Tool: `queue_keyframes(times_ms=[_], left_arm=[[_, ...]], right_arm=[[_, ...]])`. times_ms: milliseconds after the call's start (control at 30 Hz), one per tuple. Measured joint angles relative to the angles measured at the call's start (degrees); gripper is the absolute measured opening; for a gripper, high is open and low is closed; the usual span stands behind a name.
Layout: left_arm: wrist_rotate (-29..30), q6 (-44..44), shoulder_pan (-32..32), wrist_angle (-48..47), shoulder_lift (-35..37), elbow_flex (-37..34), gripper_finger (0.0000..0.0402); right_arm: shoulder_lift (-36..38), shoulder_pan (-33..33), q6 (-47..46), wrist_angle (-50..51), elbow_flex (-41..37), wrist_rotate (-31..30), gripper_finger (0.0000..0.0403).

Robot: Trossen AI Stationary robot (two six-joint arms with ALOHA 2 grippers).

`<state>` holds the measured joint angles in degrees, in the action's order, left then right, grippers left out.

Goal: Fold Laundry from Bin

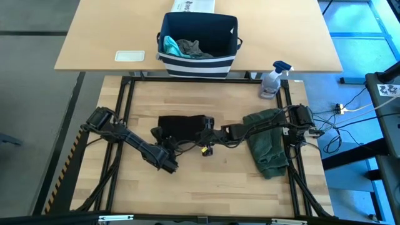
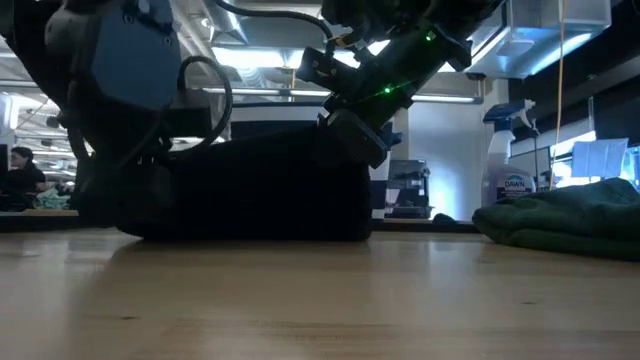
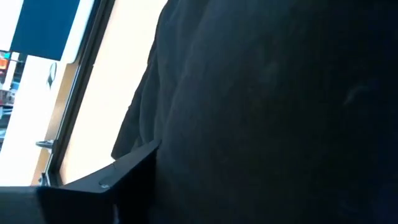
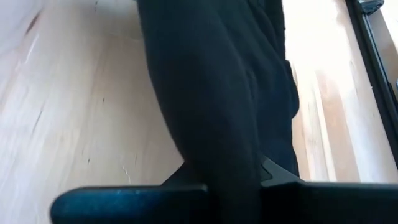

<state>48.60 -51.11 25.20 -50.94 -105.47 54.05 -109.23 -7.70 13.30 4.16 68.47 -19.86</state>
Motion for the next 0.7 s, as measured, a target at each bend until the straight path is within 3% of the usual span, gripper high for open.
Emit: queue_keyframes(times_ms=[133, 333, 700], left_arm=[[-0.4, 0.0, -0.7, 0.0, 0.0, -0.7, 0.0247], [-1.0, 2.5, -1.6, 0.2, 0.1, -1.3, 0.0045], [4.6, 6.9, -1.7, -6.6, 6.5, 2.0, 0.0038]], right_arm=[[0.0, 0.0, 0.0, 1.5, 0.0, 0.0, 0.0018], [0.0, -0.1, 0.0, 3.6, 0.0, 0.1, 0.0018], [6.1, -0.2, -4.1, 15.7, 3.6, 0.2, 0.0014]])
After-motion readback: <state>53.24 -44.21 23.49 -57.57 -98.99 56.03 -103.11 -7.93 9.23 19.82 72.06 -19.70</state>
